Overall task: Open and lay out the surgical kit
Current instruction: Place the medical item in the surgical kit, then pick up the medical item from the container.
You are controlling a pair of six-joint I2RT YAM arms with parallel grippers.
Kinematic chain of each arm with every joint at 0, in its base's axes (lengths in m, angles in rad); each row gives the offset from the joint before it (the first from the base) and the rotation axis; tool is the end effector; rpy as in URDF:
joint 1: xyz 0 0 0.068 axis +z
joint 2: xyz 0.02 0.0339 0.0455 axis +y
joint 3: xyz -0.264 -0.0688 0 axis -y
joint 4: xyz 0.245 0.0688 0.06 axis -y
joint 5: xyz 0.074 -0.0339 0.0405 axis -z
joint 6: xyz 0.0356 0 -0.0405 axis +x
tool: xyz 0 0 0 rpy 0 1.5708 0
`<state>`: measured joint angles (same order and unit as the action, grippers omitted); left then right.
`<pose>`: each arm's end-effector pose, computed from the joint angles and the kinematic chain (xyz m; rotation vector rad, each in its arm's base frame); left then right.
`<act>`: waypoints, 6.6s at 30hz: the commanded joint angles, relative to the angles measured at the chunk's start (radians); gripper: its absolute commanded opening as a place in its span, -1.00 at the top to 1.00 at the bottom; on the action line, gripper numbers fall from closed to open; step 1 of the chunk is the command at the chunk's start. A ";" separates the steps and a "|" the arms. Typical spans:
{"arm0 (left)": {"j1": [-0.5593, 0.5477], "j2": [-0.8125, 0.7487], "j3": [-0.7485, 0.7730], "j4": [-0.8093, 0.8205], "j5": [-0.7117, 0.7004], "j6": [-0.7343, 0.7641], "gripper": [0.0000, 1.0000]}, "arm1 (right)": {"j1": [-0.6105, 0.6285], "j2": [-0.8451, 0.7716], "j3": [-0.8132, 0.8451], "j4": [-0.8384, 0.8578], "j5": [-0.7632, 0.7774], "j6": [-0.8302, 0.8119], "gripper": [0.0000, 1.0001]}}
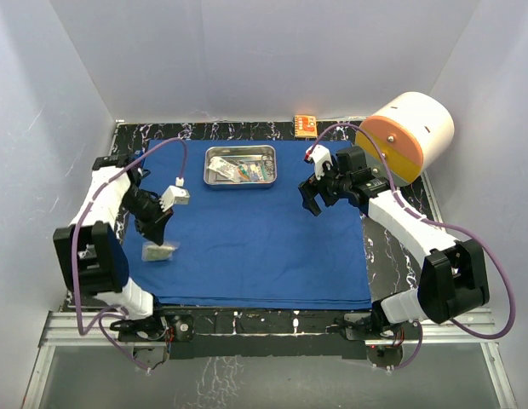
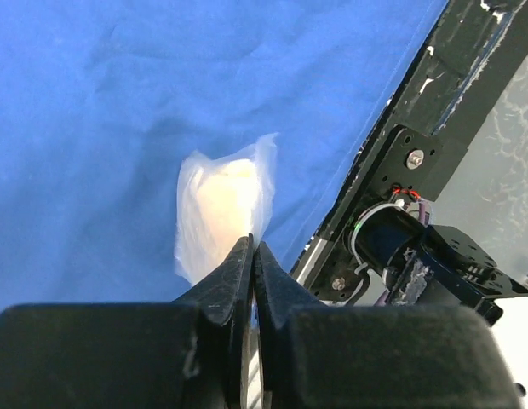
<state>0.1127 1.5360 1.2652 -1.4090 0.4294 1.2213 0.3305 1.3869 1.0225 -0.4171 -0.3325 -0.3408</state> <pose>0.2514 0.0135 0.2639 1.4977 2.4850 -0.5950 0.2785 0.1078 0.2660 -0.9192 2.1416 0.3851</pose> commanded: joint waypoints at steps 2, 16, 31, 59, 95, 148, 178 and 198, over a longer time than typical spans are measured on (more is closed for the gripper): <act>0.004 0.172 0.066 0.018 0.087 0.083 1.00 | -0.006 -0.017 0.004 0.033 -0.007 -0.006 -0.79; -0.017 -0.017 0.027 -0.030 0.034 -0.021 1.00 | -0.005 0.009 0.010 0.030 -0.012 -0.007 -0.80; -0.069 -0.151 -0.128 -0.030 0.002 -0.063 1.00 | -0.005 -0.008 0.005 0.032 -0.017 -0.006 -0.84; -0.038 0.259 0.004 0.300 -0.081 0.007 0.97 | -0.005 0.024 0.005 0.028 -0.011 -0.007 -0.87; -0.142 0.258 0.280 0.661 0.105 -0.666 -0.30 | -0.005 0.039 0.011 0.023 -0.005 -0.004 -0.89; -0.370 0.754 0.606 0.999 0.067 -1.271 0.15 | -0.005 0.007 -0.002 0.023 -0.009 -0.017 -0.96; -0.376 0.676 0.671 0.986 0.205 -1.097 1.00 | -0.005 -0.001 0.007 0.024 0.015 -0.014 -0.96; -0.376 0.270 0.508 0.901 0.308 -0.664 1.00 | -0.002 0.028 0.216 0.024 -0.143 -0.041 -0.92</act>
<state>-0.2577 1.9152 1.8103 -0.4603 0.6781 0.4225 0.3309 1.4071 1.1439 -0.4362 -0.3748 -0.3706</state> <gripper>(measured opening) 0.007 0.968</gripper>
